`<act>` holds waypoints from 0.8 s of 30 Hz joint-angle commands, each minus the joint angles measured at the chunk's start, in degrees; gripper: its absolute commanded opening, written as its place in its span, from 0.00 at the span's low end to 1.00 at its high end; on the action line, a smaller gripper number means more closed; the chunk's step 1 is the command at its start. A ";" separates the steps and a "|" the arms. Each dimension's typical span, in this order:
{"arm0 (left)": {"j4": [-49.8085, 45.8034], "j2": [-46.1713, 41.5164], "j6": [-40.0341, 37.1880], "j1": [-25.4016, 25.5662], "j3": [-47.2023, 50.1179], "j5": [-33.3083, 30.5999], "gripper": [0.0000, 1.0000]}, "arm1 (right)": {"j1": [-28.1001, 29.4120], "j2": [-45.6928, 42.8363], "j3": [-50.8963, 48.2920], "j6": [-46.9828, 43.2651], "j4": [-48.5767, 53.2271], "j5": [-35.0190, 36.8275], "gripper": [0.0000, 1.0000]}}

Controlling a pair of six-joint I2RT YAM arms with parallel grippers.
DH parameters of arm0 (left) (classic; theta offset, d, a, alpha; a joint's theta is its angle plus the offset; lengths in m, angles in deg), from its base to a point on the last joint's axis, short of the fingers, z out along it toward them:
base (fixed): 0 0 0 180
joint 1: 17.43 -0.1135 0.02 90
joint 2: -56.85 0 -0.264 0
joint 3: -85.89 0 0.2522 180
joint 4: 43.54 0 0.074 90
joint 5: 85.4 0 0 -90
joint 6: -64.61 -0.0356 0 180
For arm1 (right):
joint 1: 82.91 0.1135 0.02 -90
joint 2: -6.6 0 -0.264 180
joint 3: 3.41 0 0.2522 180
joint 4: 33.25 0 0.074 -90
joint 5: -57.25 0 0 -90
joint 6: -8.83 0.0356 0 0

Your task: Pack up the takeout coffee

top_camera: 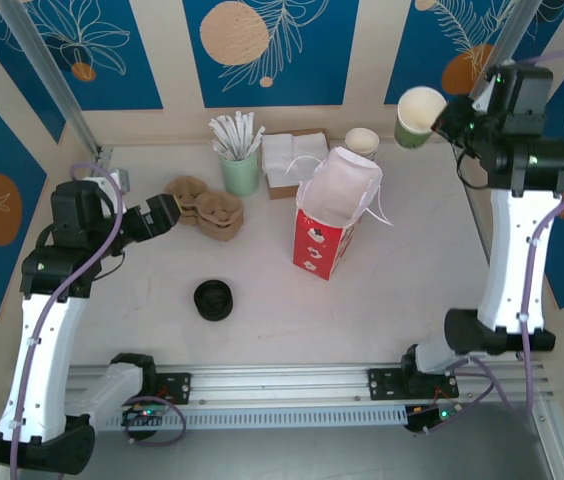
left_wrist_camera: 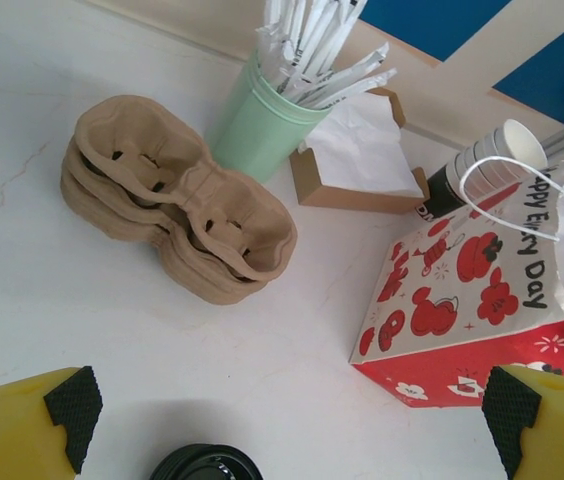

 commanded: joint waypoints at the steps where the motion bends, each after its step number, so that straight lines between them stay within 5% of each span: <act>1: -0.82 -1.53 -1.07 -0.09 0.35 2.76 0.99 | -1.27 -7.63 -10.46 -0.41 3.96 1.27 0.00; 14: -1.38 -4.95 -1.16 0.10 6.73 3.38 0.97 | -4.98 -33.84 -46.89 3.94 6.88 -3.28 0.00; 24: 1.00 -6.84 0.16 0.14 17.84 2.71 0.95 | 0.62 -49.58 -69.77 12.38 3.97 -11.63 0.00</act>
